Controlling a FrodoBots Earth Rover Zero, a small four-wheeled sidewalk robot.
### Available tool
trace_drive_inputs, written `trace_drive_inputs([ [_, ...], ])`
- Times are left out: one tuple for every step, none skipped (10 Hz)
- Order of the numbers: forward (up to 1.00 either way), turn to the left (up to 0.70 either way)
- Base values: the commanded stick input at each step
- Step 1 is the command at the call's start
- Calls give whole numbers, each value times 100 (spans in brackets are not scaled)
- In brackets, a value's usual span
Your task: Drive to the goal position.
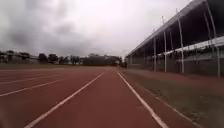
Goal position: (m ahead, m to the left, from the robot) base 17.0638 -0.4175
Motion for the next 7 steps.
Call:
trace_drive_inputs([
  [70,0],
  [70,0],
  [70,0],
  [70,0],
  [70,0],
  [70,0],
  [70,0],
])
